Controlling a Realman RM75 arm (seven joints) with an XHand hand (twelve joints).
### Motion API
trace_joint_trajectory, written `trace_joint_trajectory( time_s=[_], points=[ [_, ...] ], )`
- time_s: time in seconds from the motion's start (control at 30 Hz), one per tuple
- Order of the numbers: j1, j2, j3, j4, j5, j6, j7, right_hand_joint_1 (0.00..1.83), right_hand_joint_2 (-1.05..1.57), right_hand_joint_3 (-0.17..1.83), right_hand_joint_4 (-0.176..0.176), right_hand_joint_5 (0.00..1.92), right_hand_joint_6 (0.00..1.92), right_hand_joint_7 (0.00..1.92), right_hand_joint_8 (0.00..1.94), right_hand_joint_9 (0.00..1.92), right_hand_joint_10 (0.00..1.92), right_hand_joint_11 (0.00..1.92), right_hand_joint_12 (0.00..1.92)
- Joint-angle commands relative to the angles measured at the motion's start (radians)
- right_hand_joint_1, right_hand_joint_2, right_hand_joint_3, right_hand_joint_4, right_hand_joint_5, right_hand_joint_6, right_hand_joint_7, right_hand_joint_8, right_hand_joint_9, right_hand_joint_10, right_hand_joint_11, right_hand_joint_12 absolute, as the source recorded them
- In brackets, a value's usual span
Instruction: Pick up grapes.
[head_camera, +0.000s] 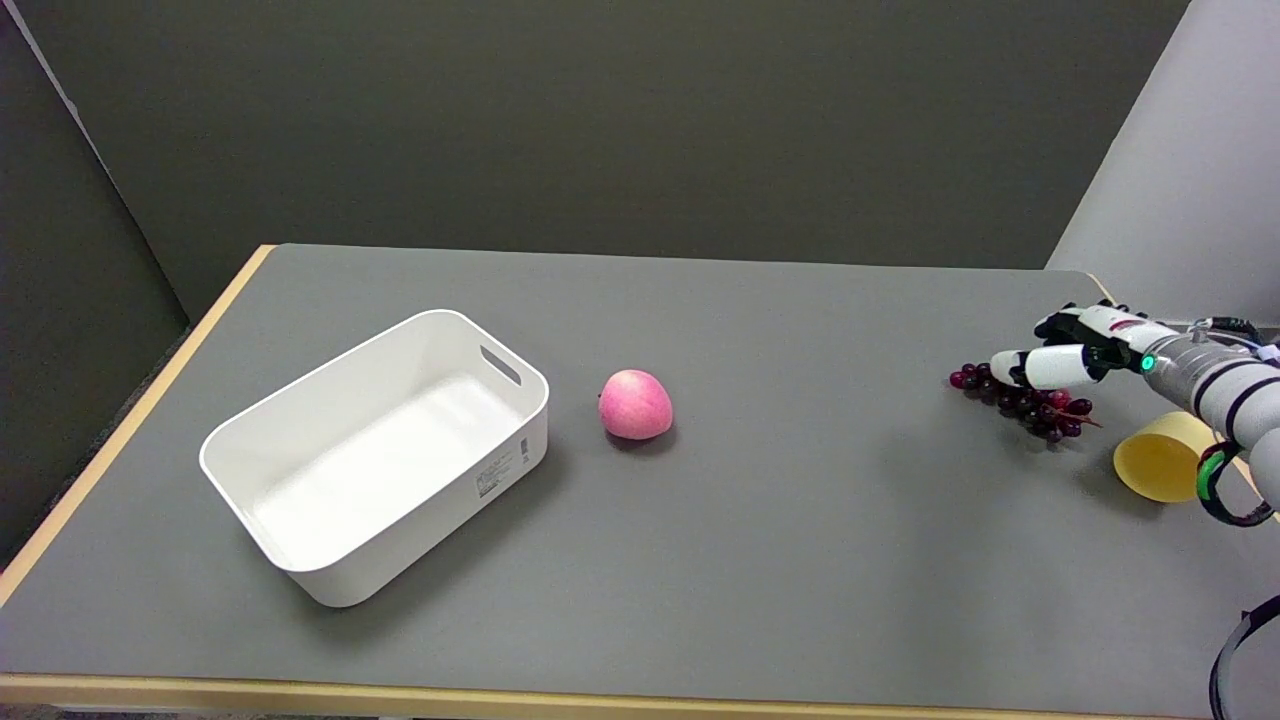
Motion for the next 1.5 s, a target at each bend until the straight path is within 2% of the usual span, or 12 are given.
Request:
trace_joint_trajectory(
  time_s=[0.03, 0.33, 0.73, 1.0, 1.3, 1.43, 1.5],
  points=[
    [0.038, 0.014, -0.068, -0.066, -0.006, -0.002, 0.046, 0.46, 0.62, 0.79, -0.175, 0.17, 0.43, 0.22, 0.44, 0.12, 0.91, 0.29, 1.6],
    [0.12, 0.044, -0.151, -0.126, -0.003, 0.004, 0.046, 0.47, 0.62, 0.79, -0.172, 0.17, 0.43, 0.23, 0.43, 0.12, 0.91, 0.3, 1.6],
    [0.12, 0.043, -0.174, -0.188, -0.002, 0.035, 0.095, 0.48, 0.62, 0.8, -0.169, 0.18, 0.43, 0.23, 0.43, 0.13, 0.91, 0.31, 1.62],
    [0.115, 0.04, -0.172, -0.187, -0.002, 0.035, 0.095, 0.62, 0.6, 0.87, -0.167, 0.17, 0.45, 0.23, 0.45, 0.14, 0.88, 0.32, 1.63],
    [0.119, 0.042, -0.177, -0.19, -0.002, 0.07, 0.095, 0.81, 0.63, 0.91, -0.165, 0.21, 0.47, 0.31, 0.46, 0.22, 0.98, 0.39, 1.69],
    [0.119, 0.039, -0.189, -0.198, -0.01, 0.124, 0.095, 0.92, 0.68, 0.95, -0.171, 0.29, 0.61, 0.44, 0.58, 0.36, 1.11, 0.49, 1.74],
    [0.119, 0.038, -0.196, -0.199, -0.01, 0.155, 0.095, 0.97, 0.75, 0.9, -0.176, 0.38, 0.87, 0.59, 0.8, 0.49, 1.21, 0.57, 1.77]
  ],
)
